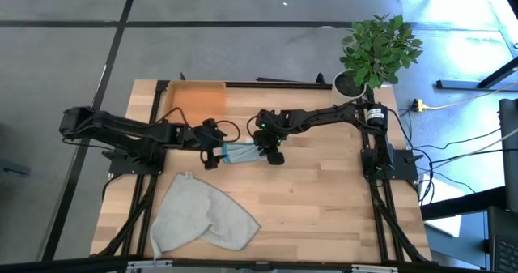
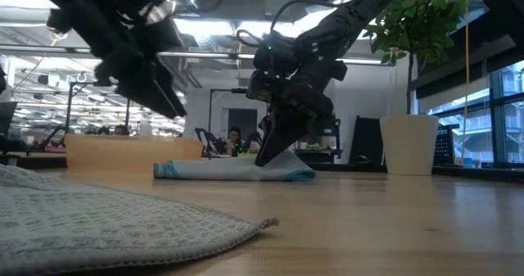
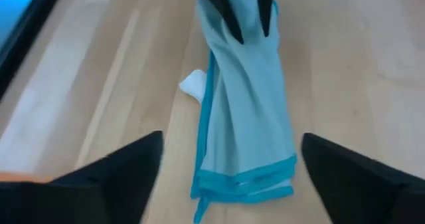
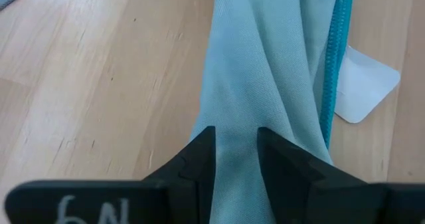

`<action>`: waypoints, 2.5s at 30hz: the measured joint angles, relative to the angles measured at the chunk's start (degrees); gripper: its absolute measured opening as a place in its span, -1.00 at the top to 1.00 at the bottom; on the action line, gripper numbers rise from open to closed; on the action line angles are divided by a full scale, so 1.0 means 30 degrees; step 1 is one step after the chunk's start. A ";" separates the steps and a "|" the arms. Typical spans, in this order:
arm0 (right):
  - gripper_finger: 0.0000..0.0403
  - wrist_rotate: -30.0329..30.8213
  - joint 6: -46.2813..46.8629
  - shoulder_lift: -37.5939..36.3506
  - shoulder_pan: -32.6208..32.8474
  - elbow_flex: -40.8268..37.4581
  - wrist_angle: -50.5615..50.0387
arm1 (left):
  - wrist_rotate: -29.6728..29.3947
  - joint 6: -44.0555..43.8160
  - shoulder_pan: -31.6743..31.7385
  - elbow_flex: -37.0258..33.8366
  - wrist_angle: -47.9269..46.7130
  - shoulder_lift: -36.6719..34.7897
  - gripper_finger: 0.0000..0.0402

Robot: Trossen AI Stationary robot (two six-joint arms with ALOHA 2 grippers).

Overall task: Roll microfiber towels into tight, uniform cylinder then place into a basket
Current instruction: Put the blue microfiber cloth into the bin

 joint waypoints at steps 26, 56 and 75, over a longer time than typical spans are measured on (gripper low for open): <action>0.44 0.0007 0.0000 0.0000 0.0000 -0.0007 0.0087 | 0.2320 0.2492 0.1545 0.3383 0.4699 1.0225 -0.99; 0.44 0.0007 0.0007 0.0000 0.0007 -0.0015 0.0430 | 0.3580 0.0565 0.1872 0.4827 0.0196 0.9265 -0.99; 0.44 0.0015 0.0000 0.0000 0.0004 -0.0022 0.0510 | 0.3230 0.0335 0.1538 0.4940 0.0560 1.1013 -0.99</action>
